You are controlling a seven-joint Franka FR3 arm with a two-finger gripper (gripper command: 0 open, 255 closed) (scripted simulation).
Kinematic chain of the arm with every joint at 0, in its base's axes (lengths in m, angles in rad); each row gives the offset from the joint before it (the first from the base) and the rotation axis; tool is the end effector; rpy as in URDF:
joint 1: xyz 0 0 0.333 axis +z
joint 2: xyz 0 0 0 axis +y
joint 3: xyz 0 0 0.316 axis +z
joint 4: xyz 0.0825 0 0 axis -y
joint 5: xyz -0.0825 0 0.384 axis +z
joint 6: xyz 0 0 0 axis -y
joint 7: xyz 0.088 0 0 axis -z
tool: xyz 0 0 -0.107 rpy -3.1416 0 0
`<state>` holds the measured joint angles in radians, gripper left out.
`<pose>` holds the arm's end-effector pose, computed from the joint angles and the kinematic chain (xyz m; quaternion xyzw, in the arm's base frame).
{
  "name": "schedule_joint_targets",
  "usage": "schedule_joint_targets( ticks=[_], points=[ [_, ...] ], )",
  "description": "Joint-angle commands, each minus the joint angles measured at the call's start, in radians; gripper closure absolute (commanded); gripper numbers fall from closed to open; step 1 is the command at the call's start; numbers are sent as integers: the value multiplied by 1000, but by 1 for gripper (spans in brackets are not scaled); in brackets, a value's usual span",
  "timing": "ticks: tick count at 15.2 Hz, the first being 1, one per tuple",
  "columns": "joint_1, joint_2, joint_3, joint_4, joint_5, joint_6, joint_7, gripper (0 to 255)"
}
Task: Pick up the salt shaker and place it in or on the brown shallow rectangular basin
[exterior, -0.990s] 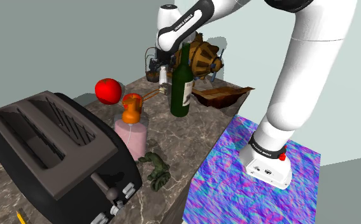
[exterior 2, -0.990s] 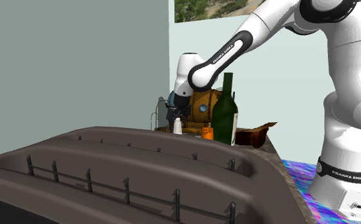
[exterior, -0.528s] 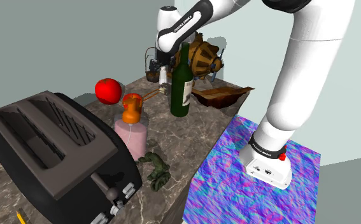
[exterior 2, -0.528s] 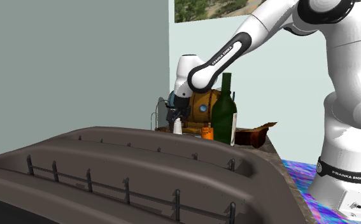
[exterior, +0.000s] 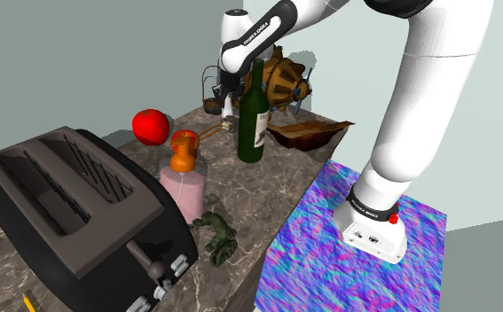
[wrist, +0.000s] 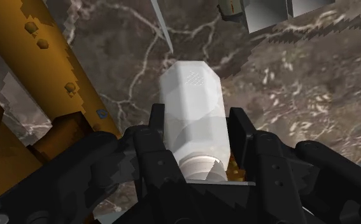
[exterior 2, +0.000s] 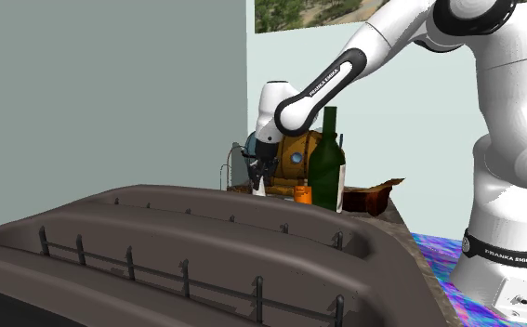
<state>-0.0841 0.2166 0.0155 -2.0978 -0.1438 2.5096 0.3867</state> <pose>0.5927 -0.0398 0.3367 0.9792 -0.1722 0.1034 0.0303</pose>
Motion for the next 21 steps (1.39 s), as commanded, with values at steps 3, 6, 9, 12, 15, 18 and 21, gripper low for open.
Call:
schedule_joint_targets(
  ticks=[3,6,9,12,15,18,21],
  points=[
    [-2,-10,-1,-1,1,-11,-2,255],
    [-2,-33,1,12,7,-47,-9,255],
    [-3,-55,3,26,13,-83,-15,255],
    [-3,-76,4,43,18,-120,-21,255],
    [-3,-94,5,61,23,-157,-26,255],
    [-3,-111,6,82,27,-194,-32,255],
    [-3,-127,7,104,31,-232,-37,255]
  ],
)
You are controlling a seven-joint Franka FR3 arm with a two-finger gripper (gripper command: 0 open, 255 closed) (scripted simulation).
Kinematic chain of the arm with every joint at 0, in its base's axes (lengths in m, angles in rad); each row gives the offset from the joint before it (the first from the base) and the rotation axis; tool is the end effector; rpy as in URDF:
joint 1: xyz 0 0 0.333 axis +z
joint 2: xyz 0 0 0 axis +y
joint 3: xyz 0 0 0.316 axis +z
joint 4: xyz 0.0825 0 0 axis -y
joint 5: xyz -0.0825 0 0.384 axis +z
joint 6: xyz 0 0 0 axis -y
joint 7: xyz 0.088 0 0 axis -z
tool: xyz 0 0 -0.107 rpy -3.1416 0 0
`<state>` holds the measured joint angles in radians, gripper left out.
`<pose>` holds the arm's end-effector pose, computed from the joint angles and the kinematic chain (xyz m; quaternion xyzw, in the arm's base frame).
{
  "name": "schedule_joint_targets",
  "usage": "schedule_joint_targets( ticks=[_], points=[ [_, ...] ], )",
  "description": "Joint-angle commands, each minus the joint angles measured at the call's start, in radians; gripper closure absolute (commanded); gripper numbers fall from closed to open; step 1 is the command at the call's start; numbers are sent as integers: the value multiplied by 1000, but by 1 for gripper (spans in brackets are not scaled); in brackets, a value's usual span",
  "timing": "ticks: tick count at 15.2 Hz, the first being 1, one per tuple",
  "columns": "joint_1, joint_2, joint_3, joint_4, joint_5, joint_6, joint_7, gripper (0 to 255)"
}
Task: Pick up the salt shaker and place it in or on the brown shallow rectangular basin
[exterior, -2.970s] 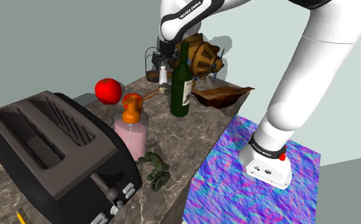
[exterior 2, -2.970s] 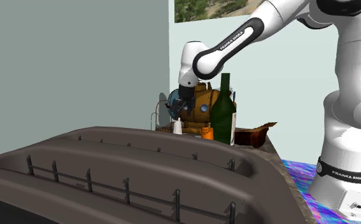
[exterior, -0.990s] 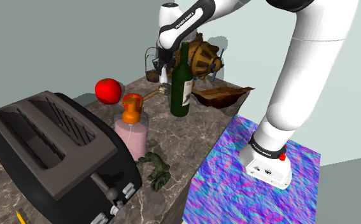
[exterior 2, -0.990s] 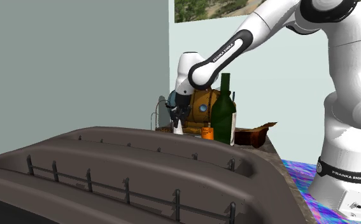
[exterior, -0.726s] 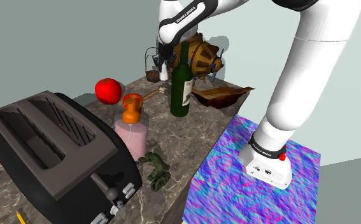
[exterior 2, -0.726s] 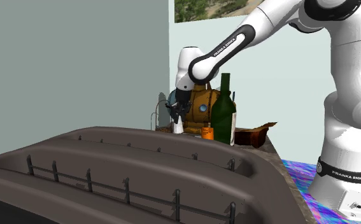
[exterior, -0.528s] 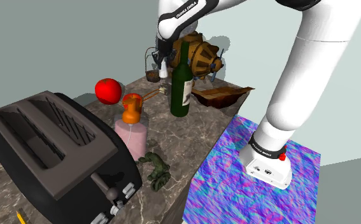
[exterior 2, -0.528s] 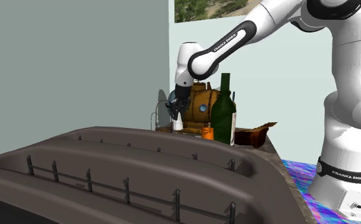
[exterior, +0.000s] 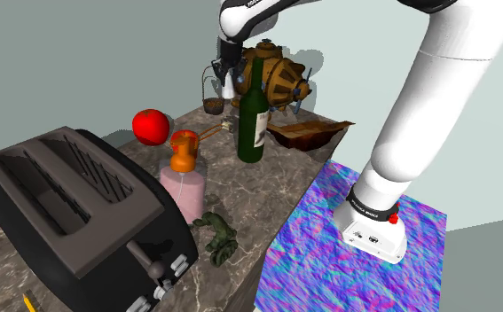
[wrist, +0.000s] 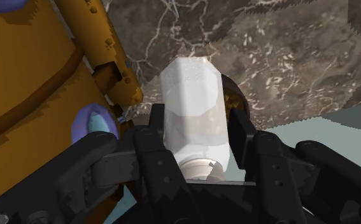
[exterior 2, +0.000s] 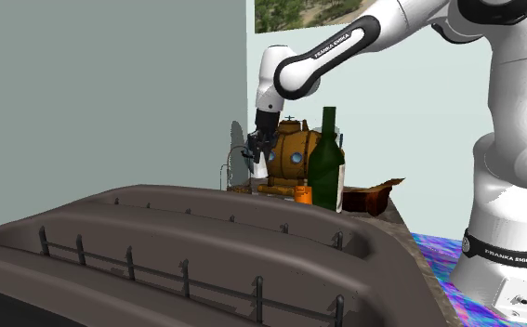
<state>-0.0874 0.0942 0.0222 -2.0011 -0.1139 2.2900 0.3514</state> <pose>0.5912 -0.0414 0.4311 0.9790 -0.1732 0.1025 0.0309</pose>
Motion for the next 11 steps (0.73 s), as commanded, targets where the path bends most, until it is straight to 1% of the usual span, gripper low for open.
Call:
schedule_joint_targets(
  ticks=[1,11],
  points=[
    [0,-9,0,15,2,-25,-3,255],
    [1,-45,2,107,13,-152,-17,255]
  ],
)
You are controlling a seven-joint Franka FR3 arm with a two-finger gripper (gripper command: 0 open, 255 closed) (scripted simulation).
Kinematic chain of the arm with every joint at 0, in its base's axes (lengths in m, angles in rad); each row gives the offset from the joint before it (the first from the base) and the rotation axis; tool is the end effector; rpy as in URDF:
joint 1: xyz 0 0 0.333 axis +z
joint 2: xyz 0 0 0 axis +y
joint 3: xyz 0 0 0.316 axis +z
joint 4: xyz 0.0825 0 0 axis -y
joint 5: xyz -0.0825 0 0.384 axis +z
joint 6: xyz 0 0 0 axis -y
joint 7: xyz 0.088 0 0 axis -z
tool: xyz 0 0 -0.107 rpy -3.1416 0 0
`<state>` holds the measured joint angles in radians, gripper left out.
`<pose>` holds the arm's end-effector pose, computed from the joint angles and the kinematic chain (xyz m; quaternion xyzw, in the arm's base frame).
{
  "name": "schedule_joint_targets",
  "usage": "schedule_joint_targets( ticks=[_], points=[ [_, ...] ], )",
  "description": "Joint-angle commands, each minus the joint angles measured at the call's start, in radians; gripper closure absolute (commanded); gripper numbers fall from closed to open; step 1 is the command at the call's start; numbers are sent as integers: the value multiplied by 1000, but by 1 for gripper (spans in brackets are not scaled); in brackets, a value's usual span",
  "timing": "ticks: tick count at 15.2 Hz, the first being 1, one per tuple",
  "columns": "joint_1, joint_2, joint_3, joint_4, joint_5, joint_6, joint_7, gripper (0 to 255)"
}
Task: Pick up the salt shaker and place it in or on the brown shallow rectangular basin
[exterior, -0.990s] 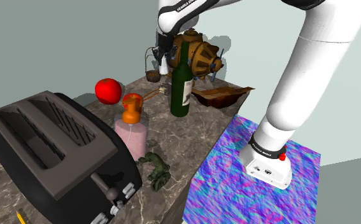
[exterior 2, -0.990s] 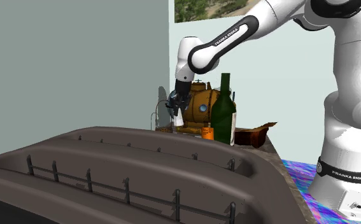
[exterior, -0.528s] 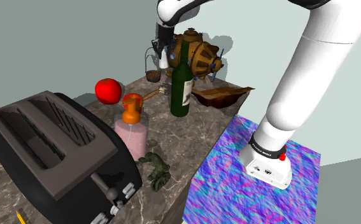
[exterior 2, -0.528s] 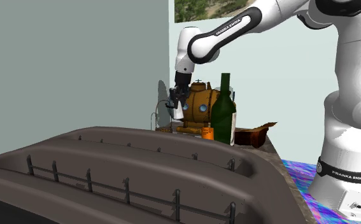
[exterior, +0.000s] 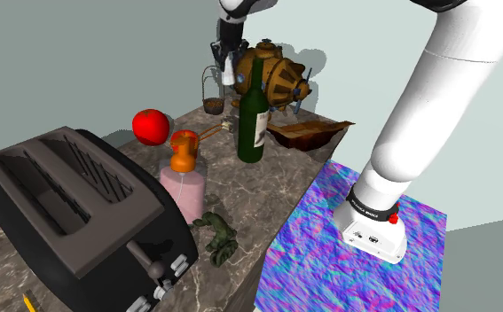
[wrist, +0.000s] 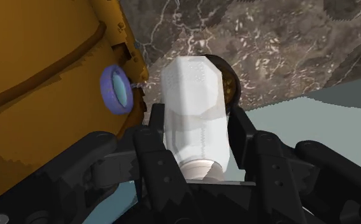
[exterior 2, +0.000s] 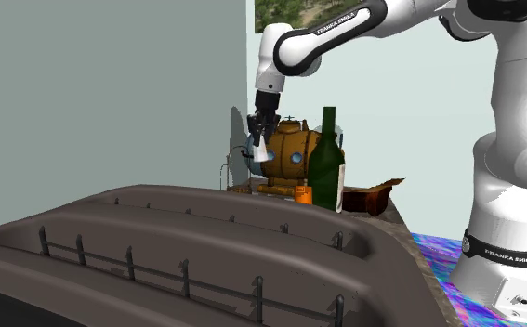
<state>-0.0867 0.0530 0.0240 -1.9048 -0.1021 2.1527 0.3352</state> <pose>0.5916 -0.0415 0.4879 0.9791 -0.1732 0.1023 0.0309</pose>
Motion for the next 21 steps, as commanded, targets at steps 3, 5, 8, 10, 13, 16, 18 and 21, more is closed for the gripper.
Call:
schedule_joint_targets(
  ticks=[3,5,8,10,13,16,18,21],
  points=[
    [0,-10,1,38,3,-48,-5,255],
    [-6,-89,-5,-56,7,-33,-16,255],
    [-14,-206,-15,-185,11,-19,-35,255],
    [-19,-284,-23,-264,13,-16,-49,255],
    [-27,-403,-37,-375,12,-22,-70,255],
    [-35,-523,-52,-477,9,-40,-93,255],
    [-41,-606,-64,-539,4,-59,-109,255],
    [-54,-733,-82,-624,-5,-99,-134,255]
  ],
)
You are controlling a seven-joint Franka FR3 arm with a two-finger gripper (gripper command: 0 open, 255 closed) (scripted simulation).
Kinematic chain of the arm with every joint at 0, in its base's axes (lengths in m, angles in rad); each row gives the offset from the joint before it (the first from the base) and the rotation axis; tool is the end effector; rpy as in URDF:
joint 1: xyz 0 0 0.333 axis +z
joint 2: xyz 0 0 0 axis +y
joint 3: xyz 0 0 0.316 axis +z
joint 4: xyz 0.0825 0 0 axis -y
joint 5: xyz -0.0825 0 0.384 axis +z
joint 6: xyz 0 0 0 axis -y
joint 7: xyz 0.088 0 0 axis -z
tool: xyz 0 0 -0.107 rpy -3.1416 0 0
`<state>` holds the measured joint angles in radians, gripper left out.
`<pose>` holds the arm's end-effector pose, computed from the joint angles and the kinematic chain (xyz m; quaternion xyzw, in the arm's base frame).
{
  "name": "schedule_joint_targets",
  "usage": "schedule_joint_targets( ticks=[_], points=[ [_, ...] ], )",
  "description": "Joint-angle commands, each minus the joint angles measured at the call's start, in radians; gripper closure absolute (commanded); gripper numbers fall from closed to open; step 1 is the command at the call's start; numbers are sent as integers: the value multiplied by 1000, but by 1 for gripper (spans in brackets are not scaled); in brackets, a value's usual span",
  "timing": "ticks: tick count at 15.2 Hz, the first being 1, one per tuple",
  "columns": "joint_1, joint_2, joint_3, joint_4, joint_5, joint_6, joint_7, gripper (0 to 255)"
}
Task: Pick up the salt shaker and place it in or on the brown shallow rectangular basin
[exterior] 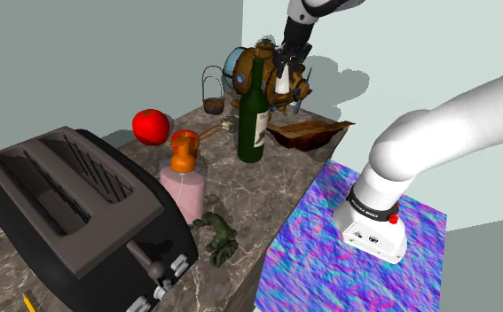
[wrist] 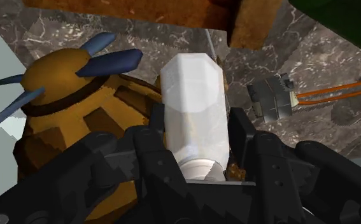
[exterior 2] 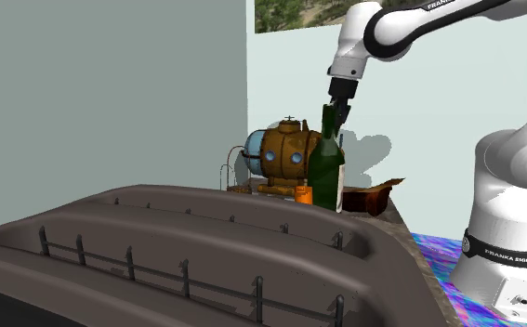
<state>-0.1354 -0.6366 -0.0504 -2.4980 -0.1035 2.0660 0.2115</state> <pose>0.3704 -0.0770 0.5181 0.9790 -0.1734 0.1025 0.0311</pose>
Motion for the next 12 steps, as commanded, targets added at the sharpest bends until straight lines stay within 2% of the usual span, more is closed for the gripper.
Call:
schedule_joint_targets(
  ticks=[1,9,12],
  points=[
    [-10,-87,-14,-57,-8,-28,-19,255],
    [-67,-430,-70,-218,-50,-205,-105,255],
    [-70,-437,-74,-261,-55,-169,-103,255]
  ],
)
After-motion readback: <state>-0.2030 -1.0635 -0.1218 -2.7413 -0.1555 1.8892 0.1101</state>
